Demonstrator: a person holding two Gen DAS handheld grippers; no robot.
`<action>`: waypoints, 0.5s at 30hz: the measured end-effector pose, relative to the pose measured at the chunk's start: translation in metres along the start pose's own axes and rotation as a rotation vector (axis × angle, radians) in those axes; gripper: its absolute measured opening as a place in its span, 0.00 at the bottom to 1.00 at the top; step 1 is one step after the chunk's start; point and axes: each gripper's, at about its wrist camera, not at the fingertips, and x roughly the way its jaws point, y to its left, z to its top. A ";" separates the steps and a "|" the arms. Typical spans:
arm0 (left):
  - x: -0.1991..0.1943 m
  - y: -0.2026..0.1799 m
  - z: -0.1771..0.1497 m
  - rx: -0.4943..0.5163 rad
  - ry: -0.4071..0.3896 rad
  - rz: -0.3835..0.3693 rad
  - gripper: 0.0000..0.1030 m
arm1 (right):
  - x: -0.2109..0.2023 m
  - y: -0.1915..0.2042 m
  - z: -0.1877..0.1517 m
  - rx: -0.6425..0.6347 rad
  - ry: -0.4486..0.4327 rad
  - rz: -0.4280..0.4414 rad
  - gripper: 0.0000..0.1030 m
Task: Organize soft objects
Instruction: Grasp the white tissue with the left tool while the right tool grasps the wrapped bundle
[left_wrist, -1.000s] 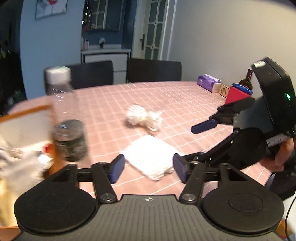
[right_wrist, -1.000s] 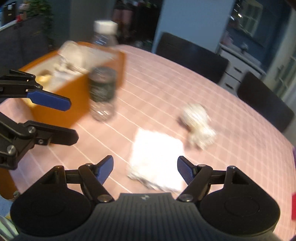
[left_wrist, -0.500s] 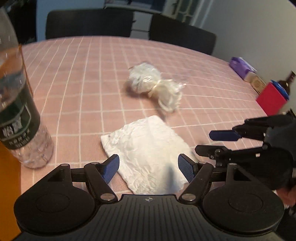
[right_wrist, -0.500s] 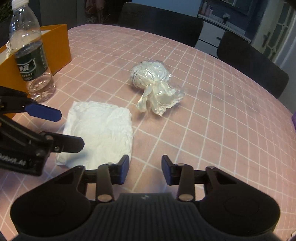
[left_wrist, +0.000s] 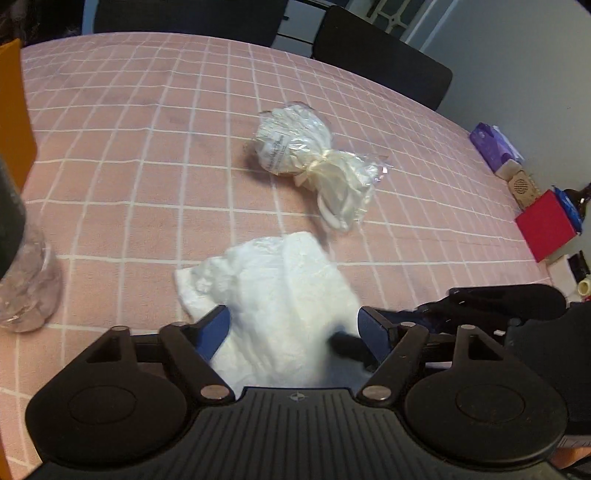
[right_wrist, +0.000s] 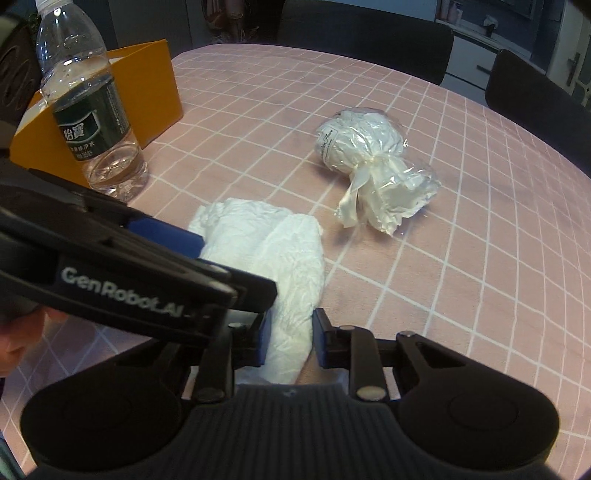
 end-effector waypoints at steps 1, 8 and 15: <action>0.002 -0.002 0.001 0.006 0.002 0.004 0.87 | 0.001 0.000 -0.001 0.010 -0.002 0.033 0.20; 0.006 -0.005 0.004 0.026 0.005 0.004 0.81 | 0.001 0.008 -0.002 -0.008 -0.008 0.045 0.18; 0.008 -0.016 -0.001 0.129 -0.022 0.042 0.44 | 0.000 0.008 0.001 -0.017 0.014 0.065 0.20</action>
